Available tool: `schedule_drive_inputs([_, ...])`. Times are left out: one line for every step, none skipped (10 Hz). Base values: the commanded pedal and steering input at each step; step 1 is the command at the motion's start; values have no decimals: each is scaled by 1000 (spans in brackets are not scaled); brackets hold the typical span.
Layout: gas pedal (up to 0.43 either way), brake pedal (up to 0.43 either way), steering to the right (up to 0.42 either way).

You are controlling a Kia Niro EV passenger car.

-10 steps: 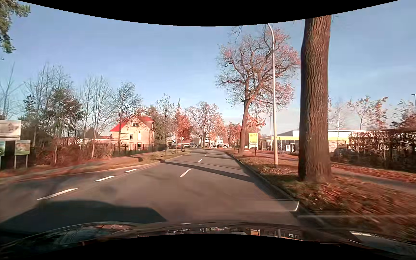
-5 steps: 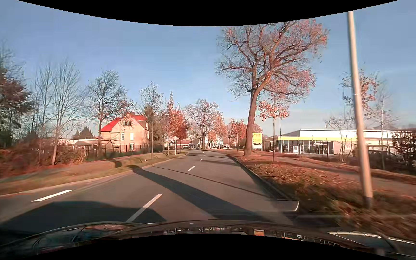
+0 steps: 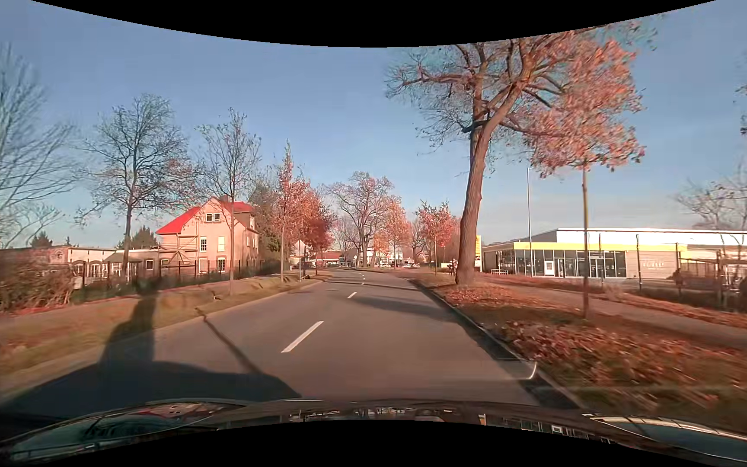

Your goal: Follow the waypoints while adhering to traffic rules and regulations

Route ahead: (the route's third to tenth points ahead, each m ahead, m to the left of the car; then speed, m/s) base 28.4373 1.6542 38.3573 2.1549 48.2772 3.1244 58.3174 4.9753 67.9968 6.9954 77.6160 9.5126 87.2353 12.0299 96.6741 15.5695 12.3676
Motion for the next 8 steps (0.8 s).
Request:
schedule_drive_inputs([98,0,-4])
schedule_drive_inputs([98,0,-5])
schedule_drive_inputs([110,0,-5])
schedule_drive_inputs([110,0,-7])
schedule_drive_inputs([110,0,-9])
schedule_drive_inputs([110,0,-10])
schedule_drive_inputs([110,0,-10])
schedule_drive_inputs([110,0,-10])
